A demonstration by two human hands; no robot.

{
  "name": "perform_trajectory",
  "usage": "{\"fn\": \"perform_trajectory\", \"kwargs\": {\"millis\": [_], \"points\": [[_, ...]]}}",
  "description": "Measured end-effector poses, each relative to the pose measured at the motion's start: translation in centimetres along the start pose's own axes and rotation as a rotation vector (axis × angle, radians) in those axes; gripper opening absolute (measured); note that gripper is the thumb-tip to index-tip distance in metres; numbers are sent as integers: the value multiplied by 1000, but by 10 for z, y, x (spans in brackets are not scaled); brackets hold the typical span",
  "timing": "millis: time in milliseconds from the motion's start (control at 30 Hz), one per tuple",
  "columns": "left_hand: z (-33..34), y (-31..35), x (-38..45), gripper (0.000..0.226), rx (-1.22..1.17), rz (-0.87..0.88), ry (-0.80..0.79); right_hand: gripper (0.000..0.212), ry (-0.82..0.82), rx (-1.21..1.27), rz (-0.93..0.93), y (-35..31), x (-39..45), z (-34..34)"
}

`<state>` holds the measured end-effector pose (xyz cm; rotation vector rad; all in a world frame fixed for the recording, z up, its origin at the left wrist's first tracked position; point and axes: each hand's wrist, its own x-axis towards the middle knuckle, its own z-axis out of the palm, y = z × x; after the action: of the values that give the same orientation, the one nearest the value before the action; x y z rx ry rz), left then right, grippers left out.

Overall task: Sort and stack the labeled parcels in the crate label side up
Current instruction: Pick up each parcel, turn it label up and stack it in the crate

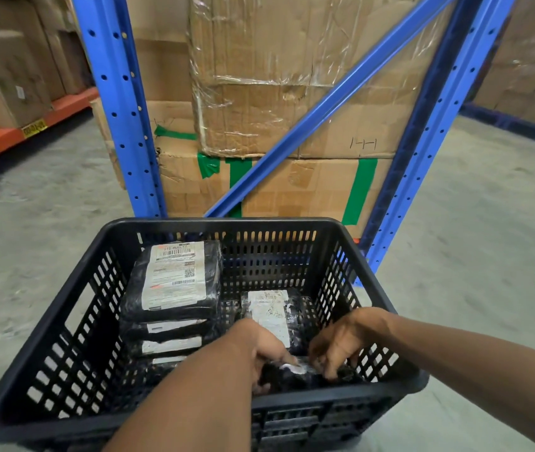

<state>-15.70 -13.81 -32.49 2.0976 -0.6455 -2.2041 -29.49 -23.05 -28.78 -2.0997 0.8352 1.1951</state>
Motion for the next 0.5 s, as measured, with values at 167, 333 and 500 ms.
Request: {"fn": "perform_trajectory", "kwargs": {"millis": [167,333,500], "points": [[-10,12,-22,37,-194,52,-95,73,96,99,-108,-2,-11,-1],[-27,16,-43,55,-244,100,62,57,295,320,-226,1,-20,-14],[-44,22,-48,61,-395,235,494,56,574,787,-224,4,-21,-30]]}}
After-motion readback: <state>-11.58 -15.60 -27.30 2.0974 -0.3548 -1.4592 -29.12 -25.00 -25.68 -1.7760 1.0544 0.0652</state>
